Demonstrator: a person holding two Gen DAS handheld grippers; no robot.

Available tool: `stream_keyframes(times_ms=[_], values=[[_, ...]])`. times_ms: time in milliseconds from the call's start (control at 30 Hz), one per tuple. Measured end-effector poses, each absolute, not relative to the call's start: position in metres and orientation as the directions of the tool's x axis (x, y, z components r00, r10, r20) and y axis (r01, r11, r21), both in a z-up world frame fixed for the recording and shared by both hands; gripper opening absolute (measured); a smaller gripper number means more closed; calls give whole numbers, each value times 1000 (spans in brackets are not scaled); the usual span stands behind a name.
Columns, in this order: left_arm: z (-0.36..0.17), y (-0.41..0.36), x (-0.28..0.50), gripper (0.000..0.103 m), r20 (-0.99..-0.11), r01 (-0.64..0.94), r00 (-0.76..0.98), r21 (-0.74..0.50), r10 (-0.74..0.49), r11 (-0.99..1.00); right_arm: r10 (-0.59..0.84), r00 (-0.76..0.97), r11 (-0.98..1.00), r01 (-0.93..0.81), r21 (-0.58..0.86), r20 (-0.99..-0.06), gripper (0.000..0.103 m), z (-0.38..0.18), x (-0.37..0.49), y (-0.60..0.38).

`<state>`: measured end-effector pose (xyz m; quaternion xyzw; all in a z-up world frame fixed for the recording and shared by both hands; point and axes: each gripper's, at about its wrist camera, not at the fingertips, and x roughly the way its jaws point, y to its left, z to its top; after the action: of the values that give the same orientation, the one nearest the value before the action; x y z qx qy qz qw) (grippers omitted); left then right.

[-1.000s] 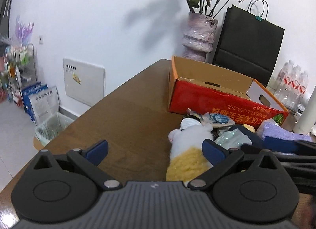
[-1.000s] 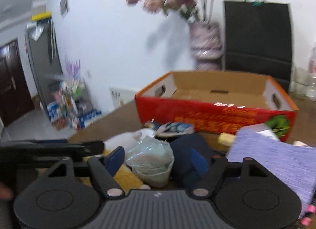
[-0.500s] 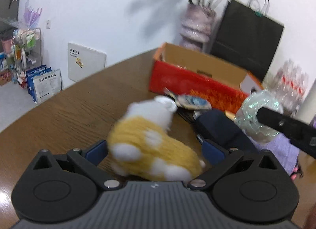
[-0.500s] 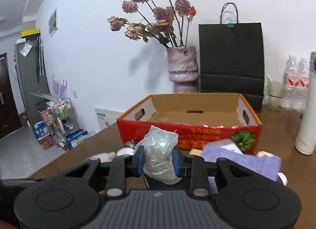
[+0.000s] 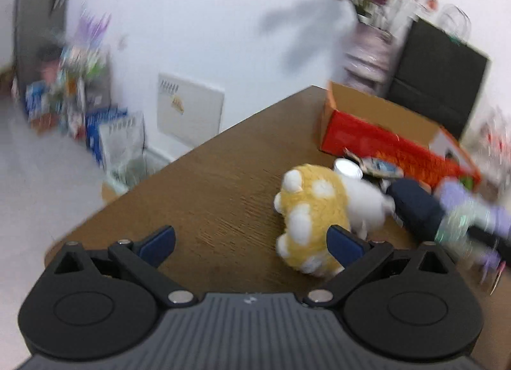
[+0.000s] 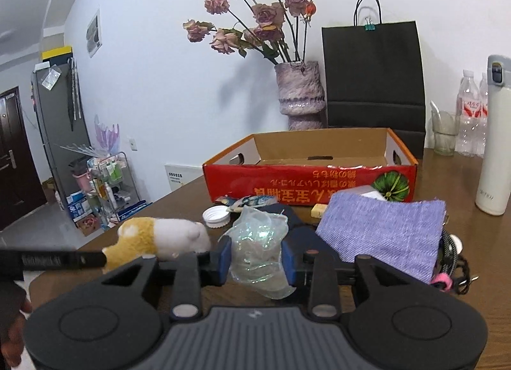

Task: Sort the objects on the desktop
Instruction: 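Lift the plush toy with the left tool while the right lifts the plastic bag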

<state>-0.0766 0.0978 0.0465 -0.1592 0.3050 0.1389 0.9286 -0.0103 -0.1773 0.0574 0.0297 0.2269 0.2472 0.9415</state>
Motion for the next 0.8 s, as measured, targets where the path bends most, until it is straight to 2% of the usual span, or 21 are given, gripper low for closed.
stream_keyframes(times_ms=[67,167,200,267,367,400,600,667,700,733,767,800], values=[[50,88,-73,103,-586,-301,803,-240,110,923,481,770,875,-453,173,-419,33,56,-9,-174],[48,60,-61,103,-544,-187,835,-137,83,973,493,765,867,-469,165,-415,33,58,-15,-171],[44,52,-56,103,-545,-156,835,-99,77,983,491,765,868,-470,160,-416,34,59,-17,-172],[36,49,-49,102,-570,-120,820,-98,43,988,476,769,876,-459,149,-427,36,57,-19,-173],[30,53,-49,76,-572,-111,820,-128,18,986,451,772,888,-438,140,-449,36,51,-20,-176],[28,54,-47,48,-565,-115,824,-110,34,987,447,773,890,-434,140,-450,35,49,-19,-177],[28,60,-43,46,-566,-48,825,-81,-6,996,439,751,888,-446,111,-494,35,42,-11,-166],[27,60,-42,50,-566,-35,824,-72,-12,997,432,729,881,-466,78,-531,42,35,-10,-158],[26,61,-41,58,-571,-33,821,-69,-12,997,428,725,880,-471,65,-540,46,32,-10,-154],[25,62,-36,62,-579,-36,815,-68,-11,997,423,724,879,-474,51,-546,47,29,-11,-151],[24,63,-33,62,-587,-33,809,-70,-14,997,416,725,879,-475,40,-550,46,27,-12,-148],[23,65,-30,53,-592,-38,806,-71,-12,997,414,725,880,-474,37,-550,45,26,-12,-147]])
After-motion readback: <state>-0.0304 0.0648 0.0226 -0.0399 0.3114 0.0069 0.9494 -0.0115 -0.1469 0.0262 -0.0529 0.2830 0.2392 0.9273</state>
